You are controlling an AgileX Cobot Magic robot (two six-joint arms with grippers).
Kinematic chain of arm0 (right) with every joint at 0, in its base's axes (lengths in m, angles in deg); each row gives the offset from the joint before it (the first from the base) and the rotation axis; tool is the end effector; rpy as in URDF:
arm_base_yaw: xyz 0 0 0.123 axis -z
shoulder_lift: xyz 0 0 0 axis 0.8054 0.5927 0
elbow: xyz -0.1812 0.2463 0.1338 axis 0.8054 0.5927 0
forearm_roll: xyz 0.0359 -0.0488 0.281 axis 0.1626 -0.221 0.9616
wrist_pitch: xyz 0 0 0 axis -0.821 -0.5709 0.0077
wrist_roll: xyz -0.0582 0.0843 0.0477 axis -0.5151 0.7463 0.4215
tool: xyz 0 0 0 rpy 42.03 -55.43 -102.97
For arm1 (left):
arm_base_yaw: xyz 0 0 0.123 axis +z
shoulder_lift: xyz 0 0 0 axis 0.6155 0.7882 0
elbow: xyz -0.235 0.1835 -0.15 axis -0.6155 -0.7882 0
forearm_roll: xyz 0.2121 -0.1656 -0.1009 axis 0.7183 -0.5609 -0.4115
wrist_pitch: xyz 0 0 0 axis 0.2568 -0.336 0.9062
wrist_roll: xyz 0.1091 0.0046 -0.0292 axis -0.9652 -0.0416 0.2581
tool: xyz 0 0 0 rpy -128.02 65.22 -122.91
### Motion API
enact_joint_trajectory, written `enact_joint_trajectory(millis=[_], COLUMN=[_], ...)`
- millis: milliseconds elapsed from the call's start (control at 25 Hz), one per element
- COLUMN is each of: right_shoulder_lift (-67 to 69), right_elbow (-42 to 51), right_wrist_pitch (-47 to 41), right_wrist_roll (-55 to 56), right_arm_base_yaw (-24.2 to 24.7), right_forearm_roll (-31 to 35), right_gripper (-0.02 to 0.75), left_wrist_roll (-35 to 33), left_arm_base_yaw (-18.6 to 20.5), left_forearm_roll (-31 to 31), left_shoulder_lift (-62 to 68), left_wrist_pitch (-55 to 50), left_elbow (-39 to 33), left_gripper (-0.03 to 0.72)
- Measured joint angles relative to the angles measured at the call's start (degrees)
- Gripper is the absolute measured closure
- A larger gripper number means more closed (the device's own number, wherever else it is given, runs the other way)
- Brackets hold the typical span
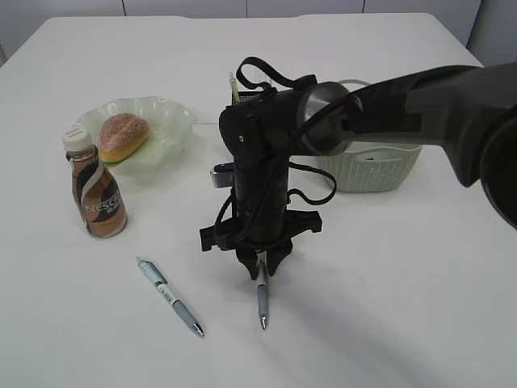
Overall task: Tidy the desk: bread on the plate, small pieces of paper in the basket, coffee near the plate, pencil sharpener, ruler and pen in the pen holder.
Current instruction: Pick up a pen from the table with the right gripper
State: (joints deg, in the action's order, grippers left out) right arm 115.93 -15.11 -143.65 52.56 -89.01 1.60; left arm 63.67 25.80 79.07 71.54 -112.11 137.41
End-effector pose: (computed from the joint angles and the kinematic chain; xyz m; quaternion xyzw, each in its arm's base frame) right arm 0.4239 0.3008 0.1142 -0.0702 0.9975 0.0027 0.0044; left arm 0.0582 -0.0218 0.5039 -0.0044 0.8716 -0.1503 0.4666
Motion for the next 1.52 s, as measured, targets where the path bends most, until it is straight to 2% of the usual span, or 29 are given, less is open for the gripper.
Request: enact_joint_trajectory(millis=[880, 1120, 1280, 1520], right_shoulder_lift=[0.78, 0.86, 0.86, 0.92], right_elbow=[-0.70, -0.74, -0.84, -2.72], right_wrist_pitch=[-0.56, -0.56, -1.00, -6.04], right_wrist_roll=[0.00, -0.37, -1.88, -10.95], right_arm_base_yaw=[0.00, 0.00, 0.00, 0.00], right_forearm_roll=[0.00, 0.00, 0.00, -0.44], right_gripper=[0.525, 0.649, 0.657, 0.657], left_wrist_roll=[0.00, 0.00, 0.00, 0.00], left_arm_base_yaw=[0.00, 0.00, 0.00, 0.00], left_forearm_roll=[-0.02, -0.02, -0.02, -0.02], left_shoulder_lift=[0.00, 0.00, 0.00, 0.00], left_wrist_pitch=[0.00, 0.00, 0.00, 0.00], left_elbow=[0.00, 0.00, 0.00, 0.00], left_gripper=[0.329, 0.329, 0.329, 0.329])
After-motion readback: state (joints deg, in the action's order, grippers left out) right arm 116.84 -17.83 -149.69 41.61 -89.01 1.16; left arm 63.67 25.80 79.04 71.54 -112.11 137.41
